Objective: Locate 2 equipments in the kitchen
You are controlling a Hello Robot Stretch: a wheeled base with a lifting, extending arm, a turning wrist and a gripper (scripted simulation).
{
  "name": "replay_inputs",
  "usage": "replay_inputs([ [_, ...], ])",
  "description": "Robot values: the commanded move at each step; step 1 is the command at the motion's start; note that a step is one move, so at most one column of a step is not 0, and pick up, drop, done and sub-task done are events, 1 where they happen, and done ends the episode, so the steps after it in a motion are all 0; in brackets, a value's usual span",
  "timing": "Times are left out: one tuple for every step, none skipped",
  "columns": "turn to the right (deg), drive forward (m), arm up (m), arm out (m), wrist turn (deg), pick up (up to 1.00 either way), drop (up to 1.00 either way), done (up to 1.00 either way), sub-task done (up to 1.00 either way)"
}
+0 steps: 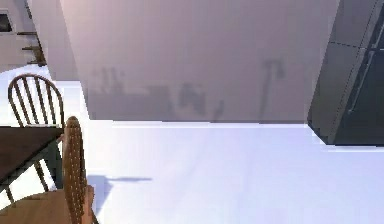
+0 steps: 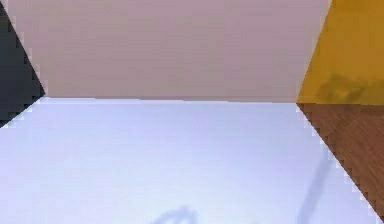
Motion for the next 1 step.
replay_inputs([
  [45.0,0.0,0.0,0.0,0.0,0.0,0.0,0.0,0.0],
])
